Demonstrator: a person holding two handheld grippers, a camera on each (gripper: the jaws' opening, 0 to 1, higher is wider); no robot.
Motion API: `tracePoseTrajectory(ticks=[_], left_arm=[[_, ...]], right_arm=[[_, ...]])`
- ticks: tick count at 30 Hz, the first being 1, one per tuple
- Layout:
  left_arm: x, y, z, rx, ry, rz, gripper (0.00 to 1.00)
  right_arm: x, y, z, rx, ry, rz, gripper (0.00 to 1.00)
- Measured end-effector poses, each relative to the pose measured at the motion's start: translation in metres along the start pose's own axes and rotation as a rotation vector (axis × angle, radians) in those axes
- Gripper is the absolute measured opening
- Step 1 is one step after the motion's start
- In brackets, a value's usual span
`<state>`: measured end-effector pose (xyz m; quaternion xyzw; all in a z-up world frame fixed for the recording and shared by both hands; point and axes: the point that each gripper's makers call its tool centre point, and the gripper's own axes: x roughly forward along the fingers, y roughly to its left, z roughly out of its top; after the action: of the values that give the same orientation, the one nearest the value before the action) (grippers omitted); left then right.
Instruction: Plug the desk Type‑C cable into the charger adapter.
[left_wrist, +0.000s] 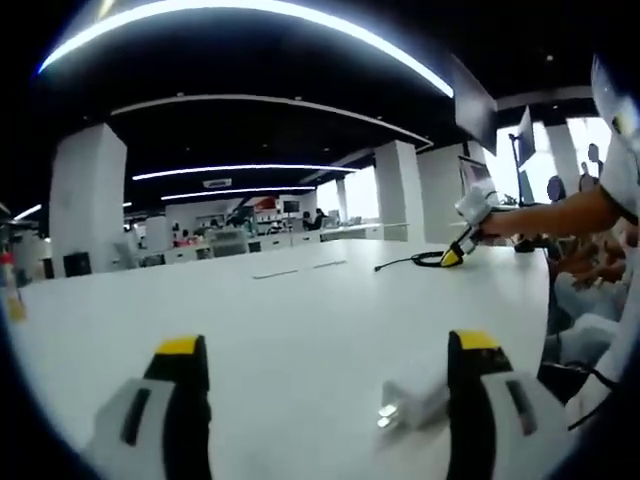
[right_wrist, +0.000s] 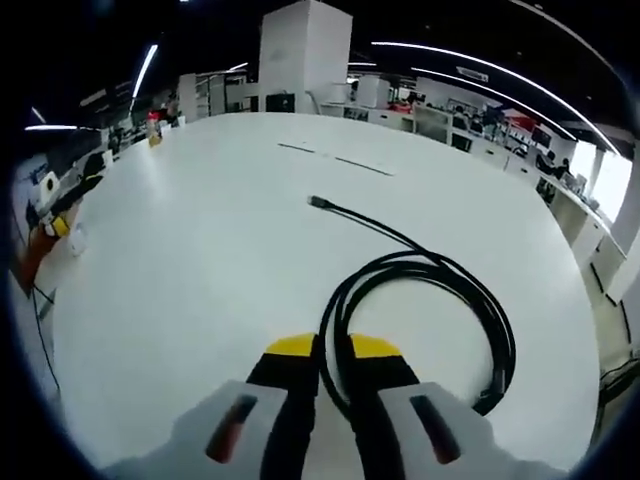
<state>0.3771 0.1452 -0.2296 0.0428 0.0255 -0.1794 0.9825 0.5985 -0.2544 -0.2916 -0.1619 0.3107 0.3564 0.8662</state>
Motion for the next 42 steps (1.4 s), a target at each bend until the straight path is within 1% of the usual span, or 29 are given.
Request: tracePoseTrajectory(ticks=[4, 9, 13, 16, 19, 22, 28, 31, 36, 38, 41, 42], left_arm=[[0.001, -0.004, 0.003, -0.007, -0.008, -0.01, 1.0], [0.001, -0.005, 0.0, -0.008, -0.002, -0.017, 1.0], [-0.001, -0.007, 0.001, -0.007, -0.001, -0.018, 1.0], [-0.001, -0.007, 0.003, -0.001, -0.003, -0.013, 1.0], [0.0, -0.006, 0.003, 0.005, -0.005, -0.014, 1.0], [0.0, -0.007, 0.003, 0.009, -0.008, -0.014, 1.0], [-0.001, -0.009, 0.004, 0.021, -0.006, -0.026, 1.0], [-0.001, -0.008, 0.005, 0.011, -0.011, -0.029, 1.0], [0.0, -0.011, 0.005, 0.014, -0.008, -0.03, 1.0], [0.001, -0.014, 0.007, 0.01, -0.011, -0.039, 1.0], [0.001, -0.015, 0.006, 0.011, -0.008, -0.041, 1.0], [0.001, -0.015, 0.006, 0.009, -0.007, -0.042, 1.0]], right_arm=[[-0.001, 0.001, 0.0, -0.004, 0.015, 0.008, 0.03], [0.002, -0.006, 0.0, -0.009, 0.029, 0.01, 0.02], [0.002, -0.003, 0.0, -0.021, 0.035, 0.009, 0.02], [-0.001, 0.004, -0.001, -0.058, 0.046, 0.008, 0.02], [-0.001, 0.003, -0.002, -0.078, 0.05, 0.007, 0.01], [-0.004, 0.007, -0.002, -0.087, 0.048, 0.001, 0.01], [-0.009, 0.014, -0.006, -0.064, 0.036, 0.004, 0.01], [-0.012, 0.02, -0.008, -0.056, 0.034, 0.01, 0.01], [-0.012, 0.01, -0.009, -0.056, 0.038, 0.012, 0.01], [-0.013, 0.011, -0.01, -0.04, 0.039, 0.017, 0.01], [-0.015, 0.014, -0.011, -0.038, 0.038, 0.019, 0.01], [-0.017, 0.02, -0.012, -0.038, 0.038, 0.02, 0.01]])
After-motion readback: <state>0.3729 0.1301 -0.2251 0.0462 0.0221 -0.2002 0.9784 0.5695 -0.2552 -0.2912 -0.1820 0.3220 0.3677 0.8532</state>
